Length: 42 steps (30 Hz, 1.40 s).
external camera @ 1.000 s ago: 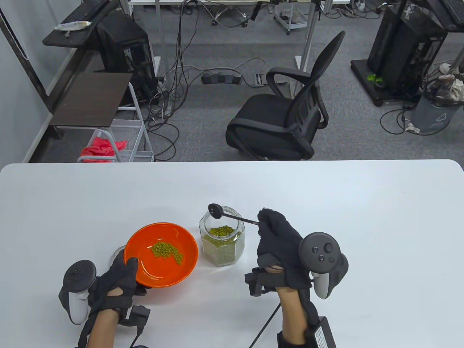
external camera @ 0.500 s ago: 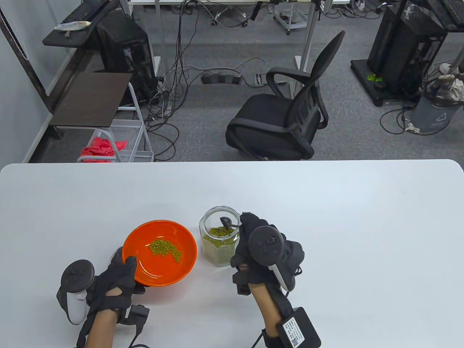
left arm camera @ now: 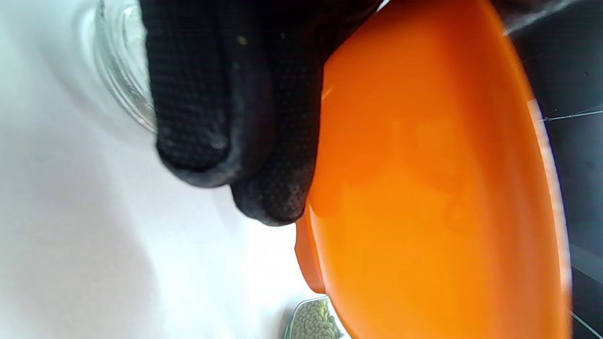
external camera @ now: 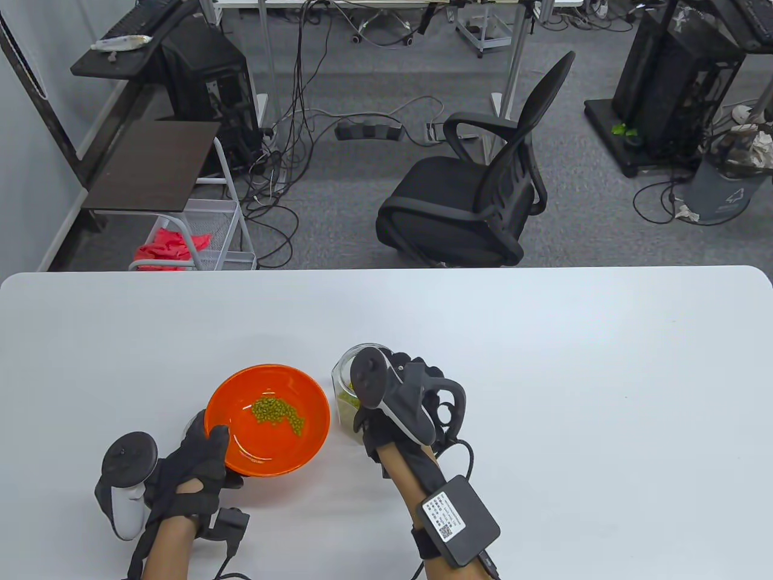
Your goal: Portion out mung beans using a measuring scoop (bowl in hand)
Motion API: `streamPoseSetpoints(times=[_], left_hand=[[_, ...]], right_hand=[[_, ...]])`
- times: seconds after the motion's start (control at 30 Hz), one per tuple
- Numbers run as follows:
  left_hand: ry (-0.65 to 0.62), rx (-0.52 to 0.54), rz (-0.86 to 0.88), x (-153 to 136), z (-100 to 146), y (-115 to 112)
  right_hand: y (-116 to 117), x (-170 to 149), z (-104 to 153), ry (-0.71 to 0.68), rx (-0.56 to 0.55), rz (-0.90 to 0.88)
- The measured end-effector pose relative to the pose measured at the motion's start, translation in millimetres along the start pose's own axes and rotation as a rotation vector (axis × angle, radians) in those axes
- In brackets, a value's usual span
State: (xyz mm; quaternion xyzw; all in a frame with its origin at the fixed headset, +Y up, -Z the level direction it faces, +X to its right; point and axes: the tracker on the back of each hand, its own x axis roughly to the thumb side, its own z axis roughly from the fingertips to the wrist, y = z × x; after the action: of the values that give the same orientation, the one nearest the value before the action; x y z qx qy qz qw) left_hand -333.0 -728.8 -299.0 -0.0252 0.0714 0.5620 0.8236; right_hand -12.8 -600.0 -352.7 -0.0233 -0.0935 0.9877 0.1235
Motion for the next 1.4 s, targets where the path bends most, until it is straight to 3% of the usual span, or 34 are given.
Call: streamPoseSetpoints(times=[0.23,0.5,0.97,1.4], left_hand=[[0.000,-0.005,0.005,0.3,-0.3,-0.5],[0.003,-0.002,0.002,0.8,-0.4,-0.9],[0.017,0.006,-0.007,0.1,-0.2,-1.2],[0.043,0.005,-0.005,-3.0,-1.7,-2.5]], right_hand=[[-1.5,-12.2,-19.4,0.081,0.156,-0.163],[6.8,-48.5,-24.4,0.188,0.205,-0.413],[35.9,-107.4,-7.6,0.342,0.171,-0.929],[45.8,-133.0,11.1,0.381,0.111,-1.147]])
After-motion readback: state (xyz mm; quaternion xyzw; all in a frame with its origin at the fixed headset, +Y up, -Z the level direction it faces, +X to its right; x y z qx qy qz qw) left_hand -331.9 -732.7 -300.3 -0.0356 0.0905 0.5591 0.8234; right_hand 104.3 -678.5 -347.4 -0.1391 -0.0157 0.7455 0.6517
